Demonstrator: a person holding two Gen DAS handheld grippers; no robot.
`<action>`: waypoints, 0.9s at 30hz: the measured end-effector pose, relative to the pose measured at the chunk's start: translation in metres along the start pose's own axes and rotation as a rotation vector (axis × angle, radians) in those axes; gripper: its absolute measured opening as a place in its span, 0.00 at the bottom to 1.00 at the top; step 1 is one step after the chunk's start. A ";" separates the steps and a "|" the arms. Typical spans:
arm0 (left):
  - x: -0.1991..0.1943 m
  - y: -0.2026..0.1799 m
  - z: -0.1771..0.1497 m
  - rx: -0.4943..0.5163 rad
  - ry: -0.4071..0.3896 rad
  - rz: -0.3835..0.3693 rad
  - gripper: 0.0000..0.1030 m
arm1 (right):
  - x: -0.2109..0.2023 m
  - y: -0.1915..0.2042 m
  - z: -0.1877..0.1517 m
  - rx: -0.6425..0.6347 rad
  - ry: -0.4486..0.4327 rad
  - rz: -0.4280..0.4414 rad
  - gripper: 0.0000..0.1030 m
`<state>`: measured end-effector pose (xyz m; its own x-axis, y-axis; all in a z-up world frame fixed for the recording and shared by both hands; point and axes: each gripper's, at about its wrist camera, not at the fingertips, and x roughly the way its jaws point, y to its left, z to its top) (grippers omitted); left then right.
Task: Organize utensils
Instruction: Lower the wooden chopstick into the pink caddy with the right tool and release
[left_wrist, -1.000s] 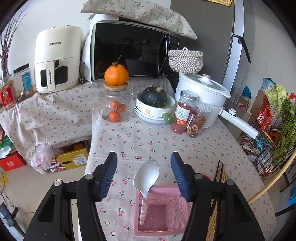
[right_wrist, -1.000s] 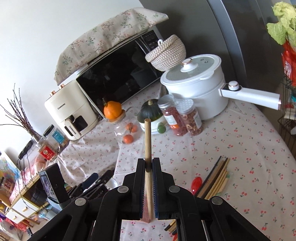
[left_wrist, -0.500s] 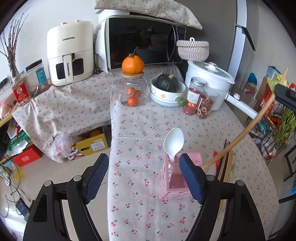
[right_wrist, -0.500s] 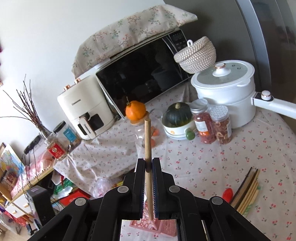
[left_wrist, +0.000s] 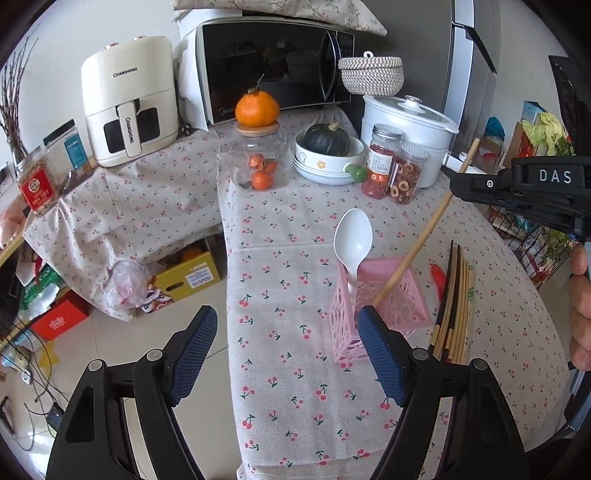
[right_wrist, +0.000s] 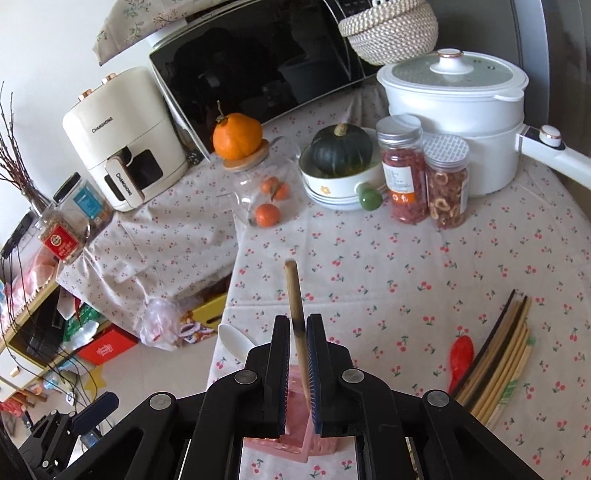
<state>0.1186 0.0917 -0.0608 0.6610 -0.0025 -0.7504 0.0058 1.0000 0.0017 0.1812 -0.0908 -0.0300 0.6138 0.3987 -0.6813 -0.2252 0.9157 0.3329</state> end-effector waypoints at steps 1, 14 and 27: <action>0.000 -0.001 0.000 -0.001 0.002 -0.005 0.78 | 0.000 -0.001 0.001 0.009 -0.005 0.007 0.13; -0.012 -0.020 -0.005 -0.024 0.019 -0.072 0.84 | -0.071 -0.032 -0.001 0.003 -0.211 -0.046 0.95; -0.011 -0.071 -0.013 0.005 0.055 -0.145 0.86 | -0.042 -0.144 -0.041 0.052 0.065 -0.272 0.99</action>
<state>0.1007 0.0206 -0.0611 0.6112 -0.1467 -0.7778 0.1020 0.9891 -0.1065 0.1571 -0.2374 -0.0759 0.5966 0.1430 -0.7897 -0.0192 0.9863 0.1641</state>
